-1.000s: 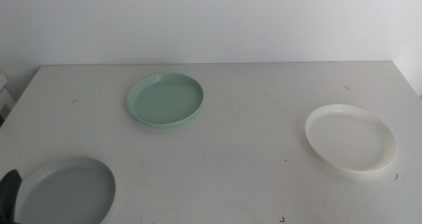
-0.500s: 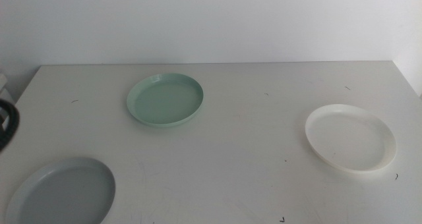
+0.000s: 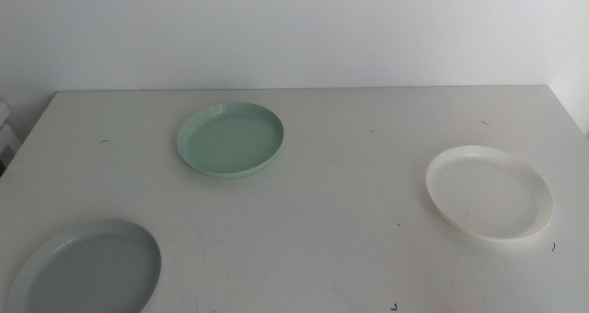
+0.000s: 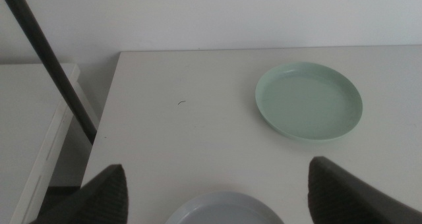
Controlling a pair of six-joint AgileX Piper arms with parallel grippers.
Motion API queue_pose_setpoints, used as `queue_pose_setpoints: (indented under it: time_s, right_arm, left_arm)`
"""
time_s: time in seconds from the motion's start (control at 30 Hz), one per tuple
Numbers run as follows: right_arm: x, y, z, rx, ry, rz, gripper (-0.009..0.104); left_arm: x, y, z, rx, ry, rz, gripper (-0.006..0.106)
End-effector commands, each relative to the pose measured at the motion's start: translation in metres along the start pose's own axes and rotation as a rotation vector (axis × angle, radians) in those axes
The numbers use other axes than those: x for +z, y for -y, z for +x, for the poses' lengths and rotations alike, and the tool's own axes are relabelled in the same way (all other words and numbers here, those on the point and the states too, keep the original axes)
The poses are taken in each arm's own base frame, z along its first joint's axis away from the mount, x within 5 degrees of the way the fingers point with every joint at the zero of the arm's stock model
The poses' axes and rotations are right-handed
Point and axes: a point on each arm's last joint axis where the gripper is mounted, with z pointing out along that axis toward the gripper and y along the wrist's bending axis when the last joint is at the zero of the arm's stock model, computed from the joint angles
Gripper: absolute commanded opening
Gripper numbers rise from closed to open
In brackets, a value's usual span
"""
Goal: Stack the three bowls on top of each other.
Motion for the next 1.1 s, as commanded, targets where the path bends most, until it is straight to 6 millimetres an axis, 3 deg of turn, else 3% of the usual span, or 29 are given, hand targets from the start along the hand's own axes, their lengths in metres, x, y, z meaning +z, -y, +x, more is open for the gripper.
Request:
queue_pose_setpoints:
  time_s: [0.0, 0.47, 0.77, 1.07]
  right_arm:
    - [-0.003, 0.002, -0.010, -0.014, 0.109, 0.021, 0.045]
    - [-0.003, 0.002, -0.010, -0.014, 0.109, 0.021, 0.045]
    - [-0.003, 0.002, -0.010, -0.014, 0.109, 0.021, 0.045]
    - [-0.003, 0.002, -0.010, -0.014, 0.109, 0.021, 0.045]
  left_arm:
    - [-0.003, 0.001, -0.022, -0.013, 0.070, 0.006, 0.105]
    - [0.001, 0.001, -0.025, -0.013, -0.030, 0.004, 0.105]
    - [0.007, 0.000, -0.056, 0.001, -0.205, -0.020, 0.105]
    - [0.038, -0.006, -0.085, 0.065, -0.384, -0.048, 0.105]
